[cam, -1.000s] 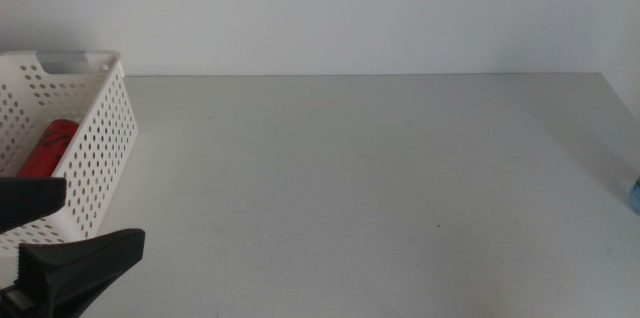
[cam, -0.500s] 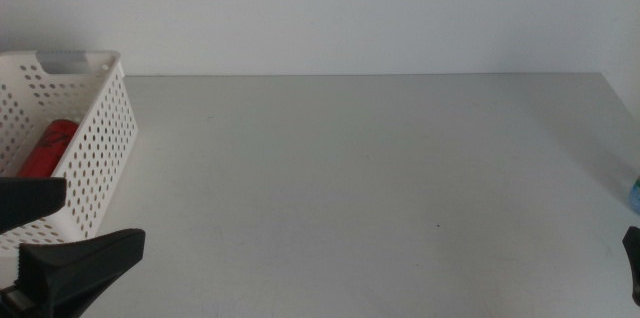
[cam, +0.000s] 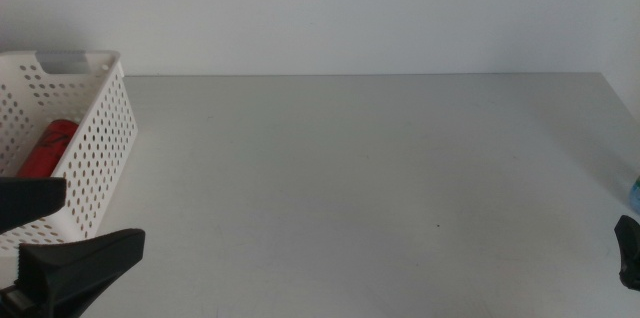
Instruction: Use arms to grab the bottles and put them into the dustbin to the left of the table.
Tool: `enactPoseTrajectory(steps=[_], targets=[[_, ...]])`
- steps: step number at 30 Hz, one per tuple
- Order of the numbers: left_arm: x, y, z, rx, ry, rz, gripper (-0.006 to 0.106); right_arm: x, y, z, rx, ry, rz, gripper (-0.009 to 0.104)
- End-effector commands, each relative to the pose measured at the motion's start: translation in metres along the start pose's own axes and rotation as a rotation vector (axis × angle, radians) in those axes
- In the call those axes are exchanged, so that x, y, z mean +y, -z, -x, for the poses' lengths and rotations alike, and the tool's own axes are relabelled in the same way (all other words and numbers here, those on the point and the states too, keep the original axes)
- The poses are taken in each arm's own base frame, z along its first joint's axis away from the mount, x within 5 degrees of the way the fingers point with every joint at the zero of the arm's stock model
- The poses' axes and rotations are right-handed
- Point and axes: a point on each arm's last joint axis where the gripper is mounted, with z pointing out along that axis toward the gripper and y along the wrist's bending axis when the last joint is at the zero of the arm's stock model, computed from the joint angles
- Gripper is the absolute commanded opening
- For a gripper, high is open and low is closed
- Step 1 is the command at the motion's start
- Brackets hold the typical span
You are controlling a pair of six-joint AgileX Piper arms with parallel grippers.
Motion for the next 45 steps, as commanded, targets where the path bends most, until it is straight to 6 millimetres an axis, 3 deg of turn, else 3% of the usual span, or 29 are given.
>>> enactPoseTrajectory(steps=[1, 11, 28, 37, 45], targets=[[-0.002, 0.004, 0.014, -0.097, 0.008, -0.014, 0.092, 0.0, -0.004, 0.009, -0.113, 0.012, 0.011, 0.094], [-0.002, 0.004, 0.014, -0.097, 0.008, -0.014, 0.092, -0.003, -0.018, -0.001, -0.123, 0.022, -0.012, 0.094], [-0.002, 0.004, 0.014, -0.097, 0.008, -0.014, 0.092, -0.018, -0.029, 0.011, -0.2, 0.183, -0.196, 0.094], [-0.002, 0.004, 0.014, -0.097, 0.008, -0.014, 0.092, -0.021, -0.044, 0.025, -0.256, 0.229, -0.248, 0.094], [-0.002, 0.004, 0.014, -0.097, 0.008, -0.014, 0.092, -0.026, -0.068, 0.023, -0.228, 0.211, -0.303, 0.094]])
